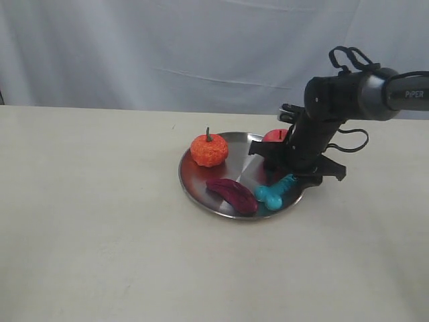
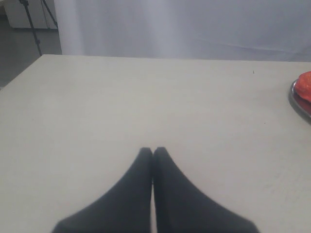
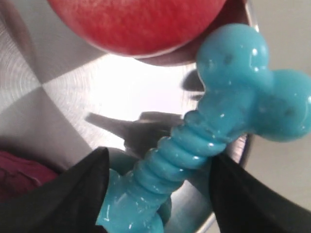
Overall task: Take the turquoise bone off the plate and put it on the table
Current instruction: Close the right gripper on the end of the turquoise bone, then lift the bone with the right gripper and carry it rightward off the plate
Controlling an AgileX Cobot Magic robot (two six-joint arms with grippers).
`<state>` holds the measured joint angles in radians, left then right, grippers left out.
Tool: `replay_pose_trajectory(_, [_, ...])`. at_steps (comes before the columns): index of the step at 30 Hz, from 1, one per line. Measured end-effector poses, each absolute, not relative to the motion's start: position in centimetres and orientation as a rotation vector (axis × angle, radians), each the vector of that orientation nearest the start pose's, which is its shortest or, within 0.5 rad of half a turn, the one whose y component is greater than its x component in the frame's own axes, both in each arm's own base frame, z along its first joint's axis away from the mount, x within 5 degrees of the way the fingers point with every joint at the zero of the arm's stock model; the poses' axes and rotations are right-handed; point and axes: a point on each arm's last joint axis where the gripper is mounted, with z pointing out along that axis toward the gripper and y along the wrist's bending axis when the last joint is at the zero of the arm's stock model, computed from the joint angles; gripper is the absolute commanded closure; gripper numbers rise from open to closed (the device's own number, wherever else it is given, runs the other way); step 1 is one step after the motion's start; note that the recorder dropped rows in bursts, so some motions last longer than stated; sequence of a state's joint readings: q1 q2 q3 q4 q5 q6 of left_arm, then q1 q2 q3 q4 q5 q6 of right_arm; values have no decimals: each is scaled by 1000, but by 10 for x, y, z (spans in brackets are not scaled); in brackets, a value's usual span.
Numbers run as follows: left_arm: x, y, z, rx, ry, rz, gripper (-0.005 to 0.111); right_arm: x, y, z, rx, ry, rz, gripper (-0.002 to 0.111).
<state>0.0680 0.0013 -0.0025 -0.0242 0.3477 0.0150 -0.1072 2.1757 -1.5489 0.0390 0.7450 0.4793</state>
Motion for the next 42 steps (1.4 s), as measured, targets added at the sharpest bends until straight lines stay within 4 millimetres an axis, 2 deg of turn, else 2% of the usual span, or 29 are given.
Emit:
replay_pose_trajectory(11, [53,3,183,-63,1829,35,107,445,-46,125,880,2724,121,51])
replay_pose_trajectory(13, [53,3,183,-63,1829,35,107,445,-46,125,872,2723,121,57])
replay_pose_trajectory(20, [53,3,183,-63,1829,35,107,446,-46,124,852,2723,110,106])
replay_pose_trajectory(27, [53,3,183,-63,1829,35,107,445,-43,131,796,2728,105,108])
replay_pose_trajectory(31, [53,3,183,-63,1829,35,107,444,-42,157,745,2686,103,109])
replay_pose_trajectory(36, [53,3,183,-63,1829,35,107,435,-42,209,673,2594,99,109])
replay_pose_trajectory(42, [53,3,183,-63,1829,35,107,415,-44,264,596,2537,45,109])
